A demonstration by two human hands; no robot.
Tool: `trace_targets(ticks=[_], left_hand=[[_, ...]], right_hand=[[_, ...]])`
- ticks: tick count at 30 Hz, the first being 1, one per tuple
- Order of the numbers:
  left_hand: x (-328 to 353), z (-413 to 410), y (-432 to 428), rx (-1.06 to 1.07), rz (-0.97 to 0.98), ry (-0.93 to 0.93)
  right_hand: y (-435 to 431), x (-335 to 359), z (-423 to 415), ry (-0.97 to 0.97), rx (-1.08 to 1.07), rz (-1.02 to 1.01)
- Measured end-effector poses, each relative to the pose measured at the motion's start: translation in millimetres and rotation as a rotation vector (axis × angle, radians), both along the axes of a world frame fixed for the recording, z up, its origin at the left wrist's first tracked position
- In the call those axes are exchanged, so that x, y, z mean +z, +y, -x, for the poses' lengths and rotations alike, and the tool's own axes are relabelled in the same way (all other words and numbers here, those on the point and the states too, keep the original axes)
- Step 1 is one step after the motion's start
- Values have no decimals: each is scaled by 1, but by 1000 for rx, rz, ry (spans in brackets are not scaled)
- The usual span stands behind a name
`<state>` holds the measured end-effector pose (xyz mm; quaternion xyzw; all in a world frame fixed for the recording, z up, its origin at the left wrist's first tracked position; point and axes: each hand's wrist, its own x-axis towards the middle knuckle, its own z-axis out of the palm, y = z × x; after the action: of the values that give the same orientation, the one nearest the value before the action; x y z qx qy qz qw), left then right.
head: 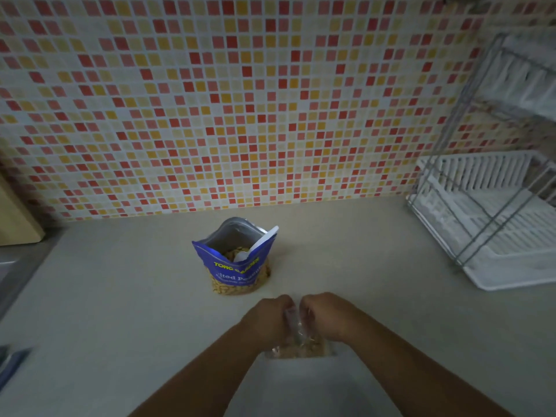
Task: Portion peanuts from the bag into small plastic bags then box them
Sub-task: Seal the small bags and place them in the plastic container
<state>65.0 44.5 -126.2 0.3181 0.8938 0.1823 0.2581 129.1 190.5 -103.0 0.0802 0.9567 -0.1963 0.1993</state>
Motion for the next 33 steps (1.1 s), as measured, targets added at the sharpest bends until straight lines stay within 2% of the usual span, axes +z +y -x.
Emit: trace_targets(ticks=[2,4,7,10,14,17,19,22,25,28,30,33], left_hand=[[-5,-7,-2,-51,44,176],[-7,-13,-7,-89,-15,470],[-11,-23,-12,-99,-142,653],[-17,-21,-15,-98,-98,495],[-29,-20,-19,-150,-73,456],[-38,-21,-19,-185,-74,553],[-39,-23,-20,-165,-76,493],[-37,-20,-21,-75,-230,436],[-27,-14,-28,47,-513,343],[-23,-6,-48,200,-593,190],[-24,-2,-66,214,-505,12],[-35,1,-81,33,-231,-40]], right_hand=[[-5,-5,-4,76,0,-89],[-6,-5,-7,190,15,-154],[-5,-3,-11,362,57,-191],[-7,-8,-16,351,24,-123],[-9,-24,-20,186,-3,-111],[-7,-32,-19,143,-40,-103],[-6,-35,-18,131,-43,-101],[-3,-31,-14,170,-79,-52],[12,-16,2,375,-145,12],[38,-8,33,451,-203,14],[53,-11,52,351,-173,-6],[66,-22,69,97,-37,-100]])
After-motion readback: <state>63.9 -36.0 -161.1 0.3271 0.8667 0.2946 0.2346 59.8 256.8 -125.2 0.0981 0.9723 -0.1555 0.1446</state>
